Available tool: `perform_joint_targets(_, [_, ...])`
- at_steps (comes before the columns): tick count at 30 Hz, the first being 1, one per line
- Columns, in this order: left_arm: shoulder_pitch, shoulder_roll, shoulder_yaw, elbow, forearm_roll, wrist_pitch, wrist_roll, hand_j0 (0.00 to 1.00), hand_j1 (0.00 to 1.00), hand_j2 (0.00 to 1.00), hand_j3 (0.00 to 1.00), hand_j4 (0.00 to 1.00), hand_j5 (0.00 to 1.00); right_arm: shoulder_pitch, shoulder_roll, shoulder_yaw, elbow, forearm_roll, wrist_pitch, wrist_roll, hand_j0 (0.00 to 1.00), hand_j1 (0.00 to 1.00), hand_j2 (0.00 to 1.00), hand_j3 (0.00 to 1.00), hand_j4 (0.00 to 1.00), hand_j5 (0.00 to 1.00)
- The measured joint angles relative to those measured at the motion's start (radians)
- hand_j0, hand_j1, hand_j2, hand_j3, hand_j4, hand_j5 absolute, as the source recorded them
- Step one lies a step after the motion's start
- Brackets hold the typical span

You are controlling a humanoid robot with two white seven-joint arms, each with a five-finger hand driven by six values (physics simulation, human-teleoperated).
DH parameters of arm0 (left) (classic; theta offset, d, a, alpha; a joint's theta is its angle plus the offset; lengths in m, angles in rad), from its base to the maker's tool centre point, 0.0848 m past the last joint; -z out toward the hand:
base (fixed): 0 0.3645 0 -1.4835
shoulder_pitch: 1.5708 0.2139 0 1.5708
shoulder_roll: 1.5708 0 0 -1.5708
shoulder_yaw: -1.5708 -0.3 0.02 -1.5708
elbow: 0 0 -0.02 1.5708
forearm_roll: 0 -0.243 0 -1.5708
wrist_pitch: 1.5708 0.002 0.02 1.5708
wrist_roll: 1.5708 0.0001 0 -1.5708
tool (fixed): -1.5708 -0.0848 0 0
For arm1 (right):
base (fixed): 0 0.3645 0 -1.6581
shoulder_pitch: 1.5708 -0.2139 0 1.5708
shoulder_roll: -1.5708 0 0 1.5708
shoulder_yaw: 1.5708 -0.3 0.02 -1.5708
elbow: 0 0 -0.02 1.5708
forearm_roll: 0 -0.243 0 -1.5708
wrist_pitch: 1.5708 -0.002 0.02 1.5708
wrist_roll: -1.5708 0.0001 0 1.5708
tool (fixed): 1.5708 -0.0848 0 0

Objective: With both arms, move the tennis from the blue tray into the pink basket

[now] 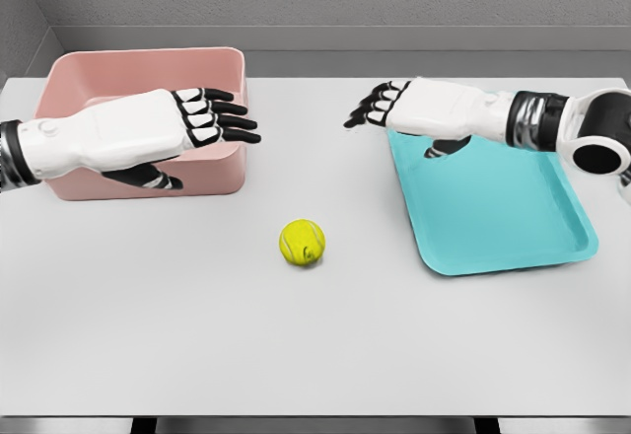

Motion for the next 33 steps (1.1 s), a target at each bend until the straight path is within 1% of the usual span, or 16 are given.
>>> perform_joint_targets(3, [-0.009, -0.049, -0.010, 0.000, 0.000, 0.000, -0.002, 1.00, 1.00, 1.00, 1.00, 1.00, 1.00, 0.015, -0.043, -0.024, 0.010, 0.000, -0.002, -0.110, 1.00, 1.00, 1.00, 1.00, 1.00, 1.00])
perform_joint_targets(5, [-0.055, -0.096, -0.046, 0.000, -0.006, 0.000, -0.004, 1.00, 1.00, 1.00, 1.00, 1.00, 1.00, 0.067, -0.084, -0.054, 0.017, 0.000, -0.003, -0.178, 1.00, 1.00, 1.00, 1.00, 1.00, 1.00])
perform_joint_targets(8, [-0.074, -0.161, -0.112, 0.000, -0.023, 0.000, -0.006, 1.00, 1.00, 1.00, 1.00, 1.00, 1.00, 0.109, -0.146, -0.124, 0.023, 0.001, -0.003, -0.226, 1.00, 1.00, 1.00, 1.00, 1.00, 1.00])
perform_joint_targets(9, [-0.078, -0.180, -0.138, 0.000, -0.030, 0.000, -0.006, 1.00, 1.00, 1.00, 1.00, 1.00, 1.00, 0.109, -0.159, -0.141, 0.023, 0.000, -0.003, -0.234, 1.00, 1.00, 1.00, 1.00, 1.00, 1.00])
perform_joint_targets(10, [-0.077, -0.193, -0.160, 0.000, -0.039, 0.000, -0.008, 1.00, 1.00, 1.00, 1.00, 1.00, 1.00, 0.110, -0.168, -0.153, 0.024, 0.000, -0.003, -0.240, 1.00, 1.00, 1.00, 1.00, 1.00, 1.00])
perform_joint_targets(12, [-0.074, -0.204, -0.188, 0.000, -0.048, 0.000, -0.047, 1.00, 1.00, 1.00, 1.00, 1.00, 1.00, 0.110, -0.178, -0.166, 0.024, 0.000, -0.003, -0.247, 1.00, 1.00, 1.00, 1.00, 1.00, 1.00])
perform_joint_targets(14, [-0.072, -0.200, -0.202, 0.000, -0.045, 0.000, -0.094, 1.00, 1.00, 1.00, 1.00, 1.00, 1.00, 0.138, -0.179, -0.170, 0.023, 0.000, -0.004, -0.250, 1.00, 1.00, 1.00, 1.00, 1.00, 1.00])
perform_joint_targets(16, [-0.069, -0.191, -0.209, 0.002, -0.021, 0.000, -0.120, 1.00, 1.00, 1.00, 1.00, 1.00, 1.00, 0.150, -0.179, -0.172, 0.023, 0.000, -0.004, -0.252, 1.00, 1.00, 1.00, 1.00, 1.00, 1.00])
perform_joint_targets(19, [-0.072, -0.199, -0.214, 0.008, 0.010, -0.001, -0.140, 1.00, 1.00, 1.00, 1.00, 1.00, 1.00, 0.160, -0.182, -0.173, 0.023, 0.000, -0.005, -0.253, 1.00, 1.00, 1.00, 1.00, 1.00, 1.00])
perform_joint_targets(24, [-0.078, -0.246, -0.215, 0.058, 0.032, -0.001, -0.149, 1.00, 1.00, 1.00, 1.00, 1.00, 1.00, 0.172, -0.186, -0.172, 0.019, 0.000, -0.005, -0.254, 1.00, 1.00, 1.00, 1.00, 1.00, 1.00])
perform_joint_targets(26, [-0.077, -0.252, -0.216, 0.077, 0.027, -0.001, -0.151, 1.00, 1.00, 1.00, 1.00, 1.00, 1.00, 0.172, -0.187, -0.171, 0.019, 0.000, -0.005, -0.254, 1.00, 1.00, 1.00, 1.00, 1.00, 1.00])
perform_joint_targets(30, [-0.080, -0.258, -0.225, 0.129, -0.020, -0.001, -0.152, 1.00, 1.00, 1.00, 1.00, 1.00, 1.00, 0.183, -0.188, -0.168, 0.018, 0.000, -0.005, -0.254, 1.00, 1.00, 1.00, 1.00, 1.00, 1.00])
perform_joint_targets(33, [-0.078, -0.278, -0.237, 0.160, -0.046, -0.001, -0.152, 1.00, 1.00, 1.00, 1.00, 1.00, 1.00, 0.186, -0.183, -0.159, 0.020, 0.000, -0.005, -0.254, 1.00, 1.00, 1.00, 1.00, 1.00, 1.00])
